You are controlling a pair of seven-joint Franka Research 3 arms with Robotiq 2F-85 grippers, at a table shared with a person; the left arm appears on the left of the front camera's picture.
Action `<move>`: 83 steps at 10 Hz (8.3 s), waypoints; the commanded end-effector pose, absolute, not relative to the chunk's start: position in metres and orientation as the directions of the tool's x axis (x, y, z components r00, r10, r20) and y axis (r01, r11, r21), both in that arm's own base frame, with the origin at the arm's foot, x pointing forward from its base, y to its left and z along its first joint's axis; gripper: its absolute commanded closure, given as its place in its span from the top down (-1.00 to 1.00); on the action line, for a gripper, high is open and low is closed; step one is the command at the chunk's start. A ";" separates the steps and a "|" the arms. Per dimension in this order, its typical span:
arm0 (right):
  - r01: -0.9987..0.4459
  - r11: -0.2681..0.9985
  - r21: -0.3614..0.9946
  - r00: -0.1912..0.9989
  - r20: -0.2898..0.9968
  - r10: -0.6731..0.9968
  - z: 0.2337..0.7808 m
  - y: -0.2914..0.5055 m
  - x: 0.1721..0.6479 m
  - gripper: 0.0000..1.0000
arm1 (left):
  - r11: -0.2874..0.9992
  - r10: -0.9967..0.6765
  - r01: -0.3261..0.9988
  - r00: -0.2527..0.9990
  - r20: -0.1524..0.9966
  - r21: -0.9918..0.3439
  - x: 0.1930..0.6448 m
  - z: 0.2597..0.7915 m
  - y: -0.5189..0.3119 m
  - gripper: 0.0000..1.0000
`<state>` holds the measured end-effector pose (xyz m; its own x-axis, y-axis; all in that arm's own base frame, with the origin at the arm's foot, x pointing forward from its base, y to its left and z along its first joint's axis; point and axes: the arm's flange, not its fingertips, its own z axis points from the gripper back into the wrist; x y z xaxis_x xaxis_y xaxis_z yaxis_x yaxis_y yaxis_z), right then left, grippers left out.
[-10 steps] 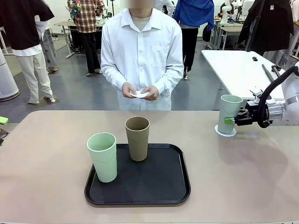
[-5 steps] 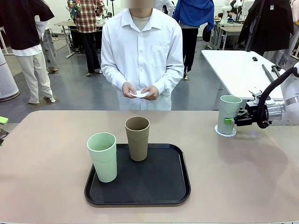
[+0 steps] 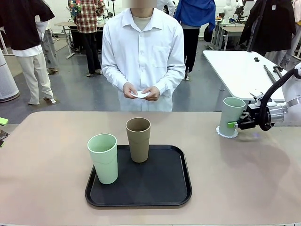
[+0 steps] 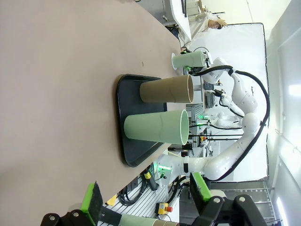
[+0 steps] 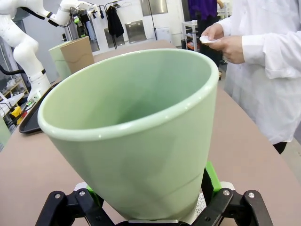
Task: Place coasters on the table and set cups on them.
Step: Pick up one Reusable plastic cup and place it on a coaster set by the human, then take one Reusable plastic cup from the Flat Tray and place it on a coaster set by the human.
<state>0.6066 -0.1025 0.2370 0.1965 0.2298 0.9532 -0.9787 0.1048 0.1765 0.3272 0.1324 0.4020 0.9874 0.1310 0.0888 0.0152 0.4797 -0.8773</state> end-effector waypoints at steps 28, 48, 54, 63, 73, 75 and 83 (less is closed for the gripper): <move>-0.612 0.669 0.422 0.791 0.333 0.513 0.434 -0.103 0.494 1.00 | 0.470 0.139 0.015 0.986 0.091 -0.883 0.327 0.403 0.133 1.00; -0.362 0.886 0.289 0.929 0.190 0.317 0.513 -0.013 0.487 1.00 | 0.470 0.139 0.015 0.986 0.091 -0.883 0.327 0.403 0.133 1.00; -0.226 0.815 0.534 0.964 0.244 0.107 0.501 -0.065 0.480 1.00 | 0.470 0.139 0.015 0.986 0.091 -0.883 0.327 0.403 0.133 1.00; -0.254 0.191 0.948 0.956 0.276 -0.098 0.368 -0.173 0.408 1.00 | 0.470 0.139 0.015 0.986 0.091 -0.883 0.327 0.403 0.133 1.00; -0.150 0.178 0.972 0.965 0.183 -0.186 0.327 -0.182 0.380 1.00 | 0.470 0.139 0.015 0.986 0.091 -0.883 0.327 0.403 0.133 1.00; -0.150 0.178 0.972 0.965 0.183 -0.186 0.327 -0.182 0.380 1.00 | 0.470 0.139 0.015 0.986 0.091 -0.883 0.327 0.403 0.133 1.00; -0.150 0.178 0.972 0.965 0.183 -0.186 0.327 -0.182 0.380 1.00 | 0.470 0.139 0.015 0.986 0.091 -0.883 0.327 0.403 0.133 1.00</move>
